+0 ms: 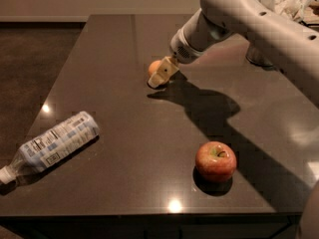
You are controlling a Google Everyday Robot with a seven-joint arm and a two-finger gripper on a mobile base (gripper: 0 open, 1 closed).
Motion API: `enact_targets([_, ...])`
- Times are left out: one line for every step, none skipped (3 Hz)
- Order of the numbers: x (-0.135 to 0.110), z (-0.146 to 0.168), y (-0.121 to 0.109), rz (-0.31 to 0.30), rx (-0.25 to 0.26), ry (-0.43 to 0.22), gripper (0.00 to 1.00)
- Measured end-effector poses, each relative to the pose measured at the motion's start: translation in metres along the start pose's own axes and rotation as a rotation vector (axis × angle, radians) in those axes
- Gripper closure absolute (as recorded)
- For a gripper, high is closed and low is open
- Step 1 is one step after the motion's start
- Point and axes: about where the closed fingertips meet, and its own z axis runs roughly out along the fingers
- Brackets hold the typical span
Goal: Move orange near apple
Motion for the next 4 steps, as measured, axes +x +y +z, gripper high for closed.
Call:
enact_targets([-0.005, 0.008, 0.006, -0.015, -0.034, -0.006, 0.41])
enact_targets([-0.008, -0.001, 0.013, -0.042, -0.052, -0.025, 0.64])
enact_targets([-0.003, -0.031, 0.024, -0.085, -0.067, -0.049, 0.88])
enact_targets([0.012, -0.07, 0.039, -0.144, -0.079, -0.062, 1.0])
